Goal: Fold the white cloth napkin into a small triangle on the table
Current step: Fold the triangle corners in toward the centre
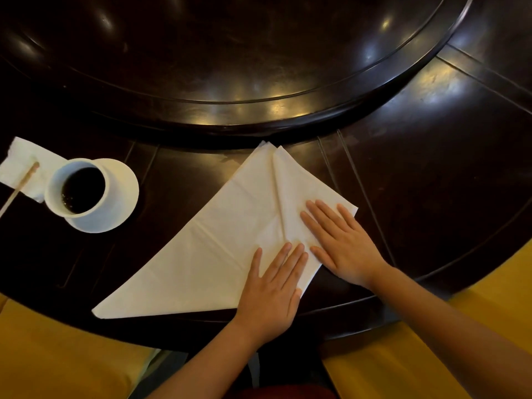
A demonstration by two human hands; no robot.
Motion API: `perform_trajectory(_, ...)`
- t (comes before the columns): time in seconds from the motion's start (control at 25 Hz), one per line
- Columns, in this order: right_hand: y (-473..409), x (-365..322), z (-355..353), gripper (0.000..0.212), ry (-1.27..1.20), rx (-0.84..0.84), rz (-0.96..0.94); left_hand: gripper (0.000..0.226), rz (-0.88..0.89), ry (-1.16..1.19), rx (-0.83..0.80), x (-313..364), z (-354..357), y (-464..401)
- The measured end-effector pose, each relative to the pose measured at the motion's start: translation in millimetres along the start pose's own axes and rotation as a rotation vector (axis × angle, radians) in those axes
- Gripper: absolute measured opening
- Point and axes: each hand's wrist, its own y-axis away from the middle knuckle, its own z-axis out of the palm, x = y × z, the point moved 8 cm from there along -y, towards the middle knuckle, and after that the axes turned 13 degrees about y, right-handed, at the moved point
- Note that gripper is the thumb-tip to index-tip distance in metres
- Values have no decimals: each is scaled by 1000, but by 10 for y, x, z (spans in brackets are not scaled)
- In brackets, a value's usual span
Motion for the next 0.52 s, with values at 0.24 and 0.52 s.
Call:
perform_trajectory(0.24, -291, 557, -3, 73, 57, -61, 173, 59, 24, 13, -32, 13, -13, 6)
perform_trajectory(0.52, -287, 513, -112, 71, 78, -2, 242, 61, 52, 12, -58, 11, -48, 63)
